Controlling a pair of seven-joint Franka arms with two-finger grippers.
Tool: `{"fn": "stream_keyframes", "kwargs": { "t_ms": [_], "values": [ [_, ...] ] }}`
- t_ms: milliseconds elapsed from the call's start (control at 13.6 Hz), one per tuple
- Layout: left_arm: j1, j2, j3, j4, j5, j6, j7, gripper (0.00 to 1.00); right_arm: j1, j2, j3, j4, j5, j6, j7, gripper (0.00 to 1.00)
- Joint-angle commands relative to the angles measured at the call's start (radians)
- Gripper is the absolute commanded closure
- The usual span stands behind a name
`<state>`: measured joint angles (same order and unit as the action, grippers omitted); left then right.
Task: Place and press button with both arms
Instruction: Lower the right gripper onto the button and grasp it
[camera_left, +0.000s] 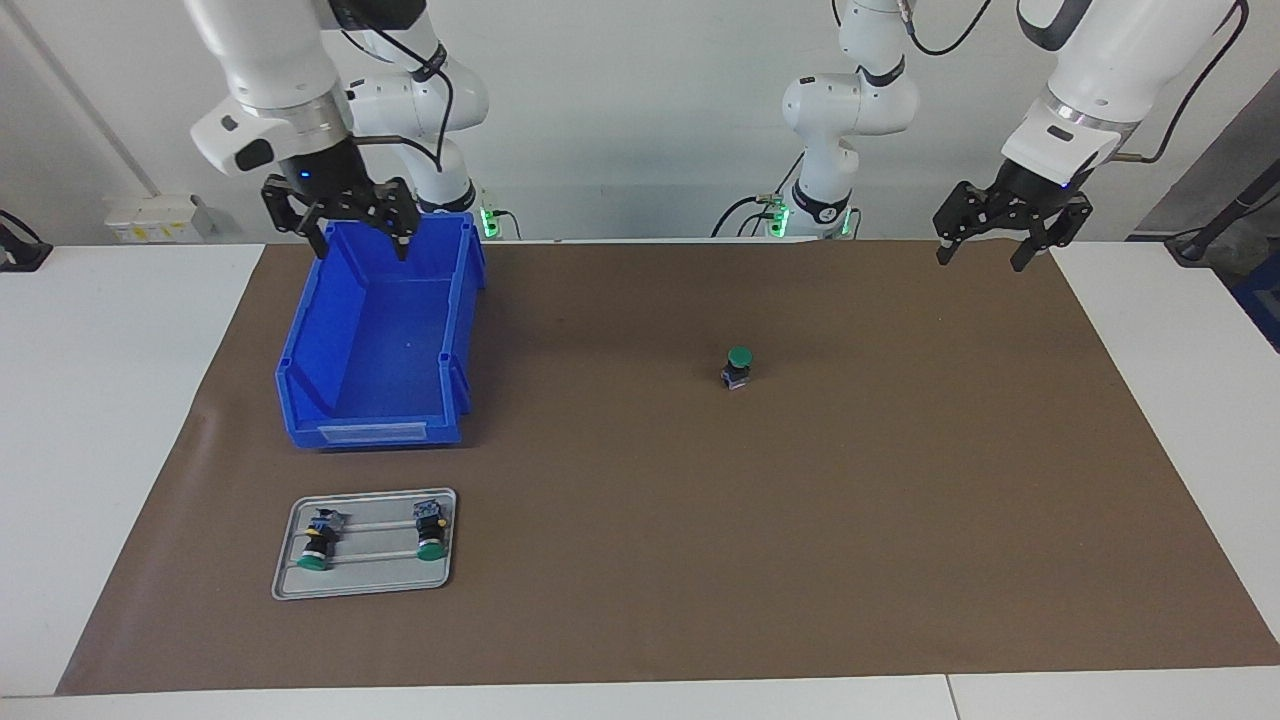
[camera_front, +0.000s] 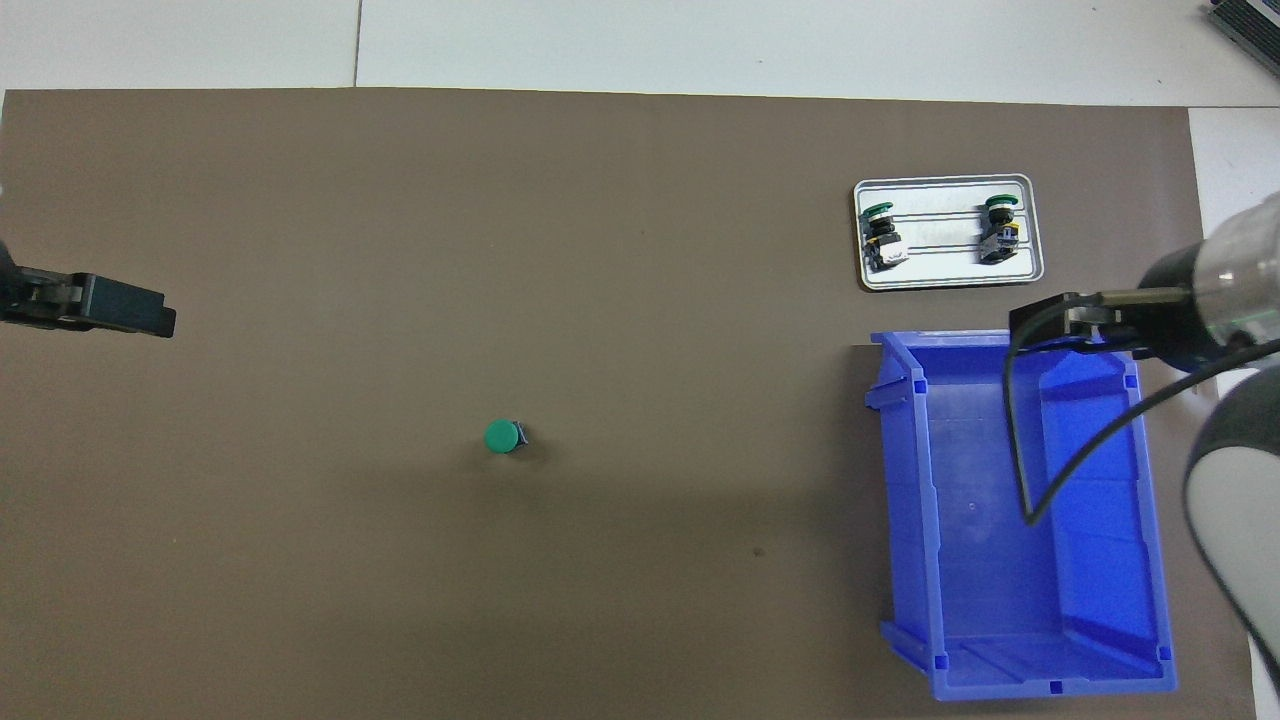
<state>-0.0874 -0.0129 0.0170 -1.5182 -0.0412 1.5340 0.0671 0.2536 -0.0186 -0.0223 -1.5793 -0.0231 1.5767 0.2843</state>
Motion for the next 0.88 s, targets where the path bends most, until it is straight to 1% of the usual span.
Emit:
{"fn": "stream_keyframes", "kwargs": {
  "t_ms": [0,73,147,220,294,441,514,661,734,808],
  "values": [
    [0.005,0.042,-0.008,0.089,0.041,-0.057,0.019,0.0,0.102,0.022,0.002,-0.002,0.029,0.055,0.097,0.01],
    [0.005,0.03,-0.008,0.076,0.04,-0.051,0.02,0.0,0.151,0.031,0.002,-0.001,0.032,0.077,0.143,0.01],
    [0.003,0.018,-0.008,0.052,0.04,-0.055,0.019,0.0,0.212,0.066,0.002,0.007,0.032,0.11,0.192,0.01],
    [0.005,-0.004,-0.008,0.011,0.04,-0.042,0.022,0.0,0.269,0.113,0.002,0.018,0.035,0.17,0.238,0.01],
    [0.005,-0.019,-0.008,-0.025,0.04,-0.028,0.023,0.0,0.32,0.177,0.002,0.034,0.046,0.231,0.272,0.01],
    [0.006,-0.03,-0.008,-0.046,0.04,-0.011,0.025,0.0,0.409,0.306,0.004,0.077,0.061,0.394,0.3,0.01],
    [0.006,-0.032,-0.006,-0.048,0.038,-0.017,0.023,0.0,0.436,0.346,0.004,0.077,0.066,0.478,0.303,0.01],
    [0.006,-0.053,-0.006,-0.091,0.037,0.001,0.017,0.0,0.473,0.411,0.005,0.078,0.063,0.555,0.305,0.01],
    [0.006,-0.053,-0.006,-0.092,0.037,0.027,0.022,0.0,0.499,0.428,0.005,0.065,0.06,0.603,0.294,0.01],
    [0.006,-0.053,-0.006,-0.096,0.037,0.032,0.02,0.0,0.522,0.462,0.004,0.065,0.045,0.621,0.289,0.01]
  ]
}}
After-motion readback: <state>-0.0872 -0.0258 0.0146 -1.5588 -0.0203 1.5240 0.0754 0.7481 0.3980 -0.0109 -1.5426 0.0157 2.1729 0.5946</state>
